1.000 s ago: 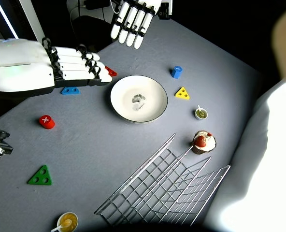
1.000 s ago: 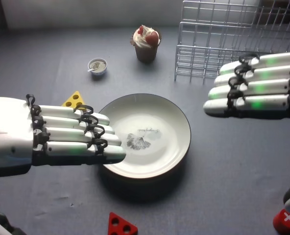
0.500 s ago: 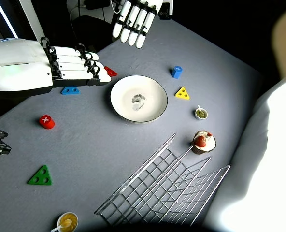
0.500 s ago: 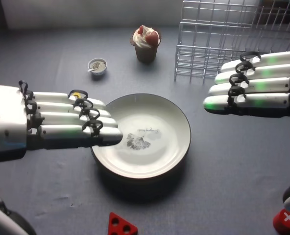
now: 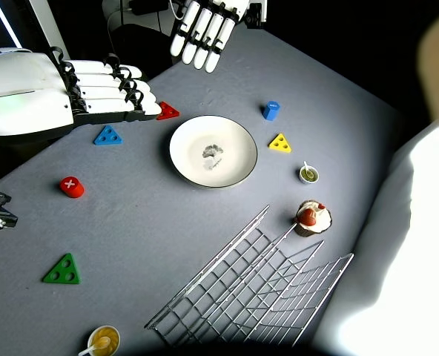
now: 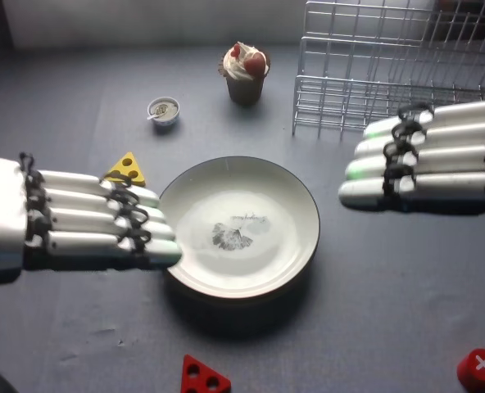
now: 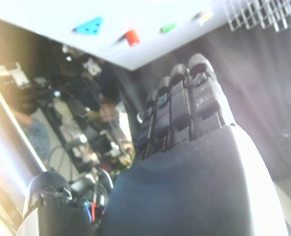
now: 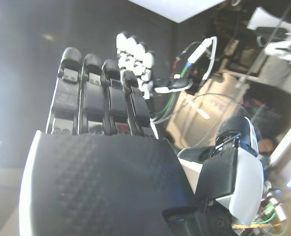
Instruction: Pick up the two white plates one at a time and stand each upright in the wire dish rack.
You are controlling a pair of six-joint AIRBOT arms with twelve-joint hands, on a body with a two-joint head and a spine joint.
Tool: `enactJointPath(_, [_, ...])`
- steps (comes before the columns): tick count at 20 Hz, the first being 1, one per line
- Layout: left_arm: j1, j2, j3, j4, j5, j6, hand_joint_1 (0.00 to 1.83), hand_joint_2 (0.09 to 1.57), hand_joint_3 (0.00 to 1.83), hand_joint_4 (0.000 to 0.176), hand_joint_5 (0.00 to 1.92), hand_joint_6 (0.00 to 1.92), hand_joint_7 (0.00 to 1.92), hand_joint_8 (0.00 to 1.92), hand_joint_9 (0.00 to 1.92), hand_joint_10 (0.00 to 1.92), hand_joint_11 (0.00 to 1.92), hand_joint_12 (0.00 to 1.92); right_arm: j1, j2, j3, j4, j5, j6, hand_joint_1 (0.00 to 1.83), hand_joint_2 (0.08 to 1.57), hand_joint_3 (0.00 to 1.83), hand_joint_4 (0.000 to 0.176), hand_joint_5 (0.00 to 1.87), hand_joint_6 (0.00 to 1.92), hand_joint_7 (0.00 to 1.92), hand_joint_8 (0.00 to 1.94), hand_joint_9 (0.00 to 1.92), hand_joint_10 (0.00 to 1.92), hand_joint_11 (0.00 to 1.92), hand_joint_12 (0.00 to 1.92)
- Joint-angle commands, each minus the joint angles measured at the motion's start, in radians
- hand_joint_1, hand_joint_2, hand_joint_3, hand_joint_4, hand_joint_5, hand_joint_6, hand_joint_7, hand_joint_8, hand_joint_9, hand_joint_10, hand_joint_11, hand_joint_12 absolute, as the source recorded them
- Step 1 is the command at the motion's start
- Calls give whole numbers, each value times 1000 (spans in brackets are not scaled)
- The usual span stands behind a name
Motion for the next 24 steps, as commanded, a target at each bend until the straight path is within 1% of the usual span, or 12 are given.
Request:
enactJointPath(1, [-9, 9, 4, -50, -84, -2, 21, 877, 6, 0, 47, 0, 93, 0, 109, 1, 98, 33, 9, 4, 3, 70, 82, -2, 0, 894, 3, 0, 114, 6, 165, 5, 175, 8, 171, 33])
enactJointPath(3, [-18, 14, 4, -2, -79, -2, 13, 875, 3, 0, 55, 4, 107, 7, 124, 7, 112, 37, 11, 5, 0, 70, 77, -2, 11, 899, 4, 0, 123, 5, 166, 2, 173, 3, 167, 27])
enactJointPath(5, [-31, -1, 7, 41, -41, -2, 9, 877, 3, 0, 38, 0, 96, 1, 105, 0, 88, 25, 14, 7, -9, 70, 77, -2, 4, 899, 2, 0, 149, 13, 196, 13, 203, 14, 189, 33])
enactJointPath(11, [-29, -81, 18, 70, 55, -2, 19, 885, 3, 0, 38, 3, 93, 3, 105, 4, 89, 22, 9, 6, -13, 57, 70, -9, 0, 903, 2, 0, 117, 0, 171, 0, 173, 0, 159, 14])
enactJointPath(13, [-28, -110, 27, 74, 73, -2, 5, 885, 2, 0, 36, 2, 89, 1, 100, 1, 92, 21, 8, 5, -13, 53, 70, -10, 14, 913, 5, 0, 148, 12, 198, 12, 207, 14, 201, 30])
enactJointPath(15, [-28, -143, 48, 73, 87, -2, 19, 886, 2, 0, 38, 1, 97, 3, 105, 3, 98, 23, 5, 4, -14, 50, 68, -11, 15, 909, 1, 0, 142, 5, 190, 7, 197, 6, 187, 20])
enactJointPath(19, [-28, -212, 111, 60, 114, -2, 1, 887, 1, 0, 51, 5, 106, 4, 113, 3, 107, 24, -1, 0, -15, 47, 58, -26, 6, 917, 4, 0, 144, 4, 181, 3, 187, 2, 187, 17])
enactJointPath(21, [-28, -234, 135, 57, 119, -2, 2, 890, 2, 0, 48, 3, 102, 2, 104, 0, 92, 17, -4, -2, -13, 47, 55, -28, 11, 913, 1, 0, 160, 9, 198, 9, 205, 9, 212, 26])
enactJointPath(22, [-28, -244, 145, 56, 121, -2, 10, 889, 1, 0, 56, 5, 109, 4, 113, 4, 105, 21, -4, -2, -12, 47, 55, -28, 5, 914, 1, 0, 139, 1, 181, 1, 183, 1, 188, 15])
enactJointPath(24, [-28, -259, 156, 55, 128, -2, 0, 887, 0, 0, 46, 0, 106, 2, 120, 5, 117, 25, -4, -3, -10, 47, 55, -29, 23, 918, 2, 0, 163, 10, 222, 13, 222, 14, 214, 23])
